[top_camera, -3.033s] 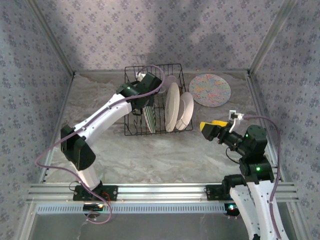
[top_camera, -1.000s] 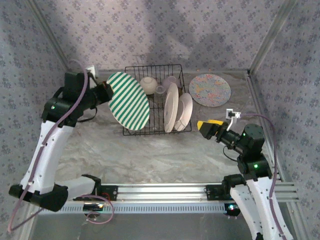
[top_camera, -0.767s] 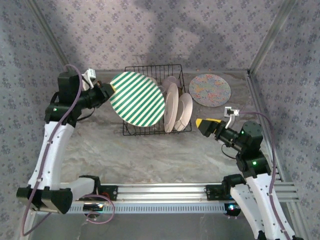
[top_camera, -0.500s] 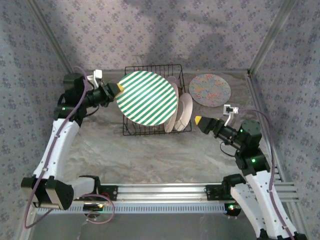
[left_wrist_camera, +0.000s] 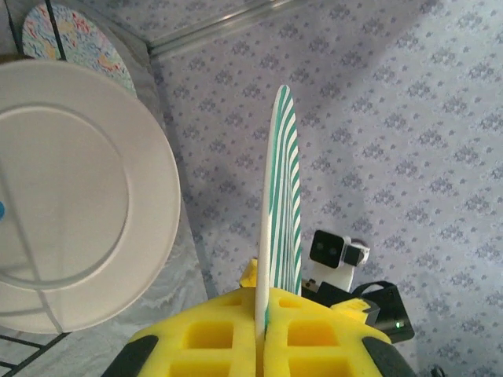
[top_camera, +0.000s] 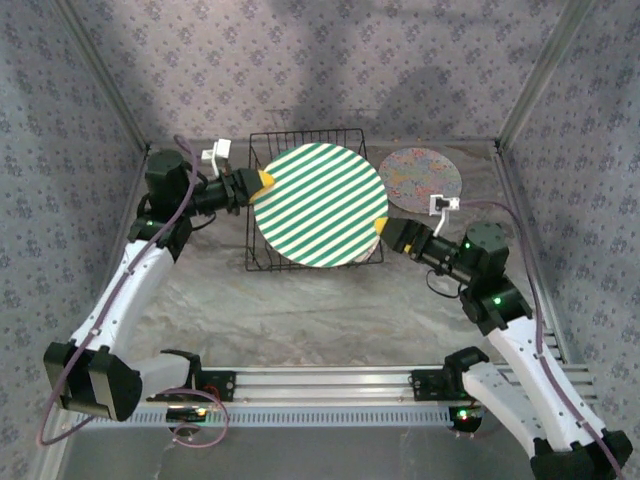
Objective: Unload the mixed dishes from the dish rack
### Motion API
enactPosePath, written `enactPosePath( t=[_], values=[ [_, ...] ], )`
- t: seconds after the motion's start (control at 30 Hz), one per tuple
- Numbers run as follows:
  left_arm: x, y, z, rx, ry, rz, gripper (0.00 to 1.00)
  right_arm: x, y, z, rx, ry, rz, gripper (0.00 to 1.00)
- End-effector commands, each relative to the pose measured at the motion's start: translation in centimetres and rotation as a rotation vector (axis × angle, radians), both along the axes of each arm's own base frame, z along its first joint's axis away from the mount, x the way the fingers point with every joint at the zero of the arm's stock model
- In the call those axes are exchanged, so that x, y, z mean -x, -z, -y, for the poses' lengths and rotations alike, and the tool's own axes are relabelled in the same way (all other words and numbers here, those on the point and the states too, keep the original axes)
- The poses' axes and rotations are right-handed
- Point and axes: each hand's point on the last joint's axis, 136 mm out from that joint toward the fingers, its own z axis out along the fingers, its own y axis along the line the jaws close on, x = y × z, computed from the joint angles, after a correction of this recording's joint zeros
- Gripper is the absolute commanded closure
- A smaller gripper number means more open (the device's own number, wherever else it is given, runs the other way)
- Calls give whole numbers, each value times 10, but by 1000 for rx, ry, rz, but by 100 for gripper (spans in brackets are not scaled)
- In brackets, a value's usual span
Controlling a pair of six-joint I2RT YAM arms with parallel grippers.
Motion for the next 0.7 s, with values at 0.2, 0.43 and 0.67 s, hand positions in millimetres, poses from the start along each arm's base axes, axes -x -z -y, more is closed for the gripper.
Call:
enactPosePath(
  t=[0.2,0.43,0.67],
  values=[
    [11,-14,9,38,53,78,100,3,-29,-16,-54,-28,57,13],
    [12,-10,8,25,51,78,100,3,-31,-18,-67,-27,59,34],
    [12,-4,7,12,45,73,100,3,-29,-19,-70,-24,53,53]
  ],
)
